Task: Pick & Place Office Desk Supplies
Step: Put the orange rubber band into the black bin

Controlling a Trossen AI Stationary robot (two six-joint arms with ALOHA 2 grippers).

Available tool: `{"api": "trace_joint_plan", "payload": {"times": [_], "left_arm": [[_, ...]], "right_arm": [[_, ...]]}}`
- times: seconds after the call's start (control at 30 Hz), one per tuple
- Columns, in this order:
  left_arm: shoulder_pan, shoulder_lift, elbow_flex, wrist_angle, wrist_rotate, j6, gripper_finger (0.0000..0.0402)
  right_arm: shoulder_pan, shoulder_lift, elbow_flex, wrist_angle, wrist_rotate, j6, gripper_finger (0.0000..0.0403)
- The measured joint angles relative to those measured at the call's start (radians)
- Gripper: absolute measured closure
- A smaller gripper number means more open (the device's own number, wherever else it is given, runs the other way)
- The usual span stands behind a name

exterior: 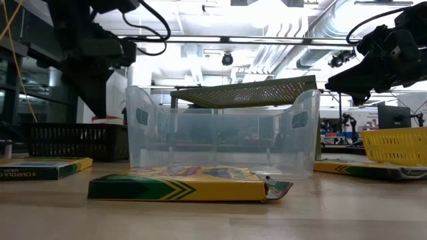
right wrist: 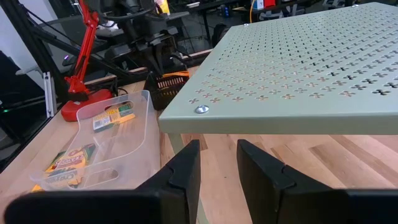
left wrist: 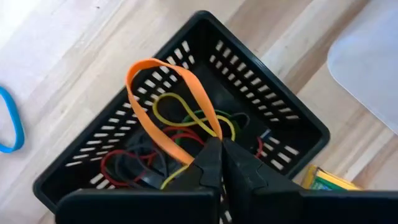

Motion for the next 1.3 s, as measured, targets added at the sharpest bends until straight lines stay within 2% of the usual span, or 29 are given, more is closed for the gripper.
{"api": "trace_joint_plan", "payload": {"times": [0.73, 1.03, 1.3], "left_arm": [[-0.041, 0.0, 0.0, -0.05, 0.005, -0.118, 0.0401], [-0.041, 0.001, 0.0, -0.05, -0.012, -0.085, 0.0399], [-0.041, 0.001, 0.0, -0.05, -0.047, -0.062, 0.0377]], "right_arm": [[0.0, 0.0, 0.0, 0.0, 0.0, 0.0, 0.0309], [0.0, 0.0, 0.0, 0.0, 0.0, 0.0, 0.0309], [0.0, 0.0, 0.0, 0.0, 0.0, 0.0, 0.0309]]}}
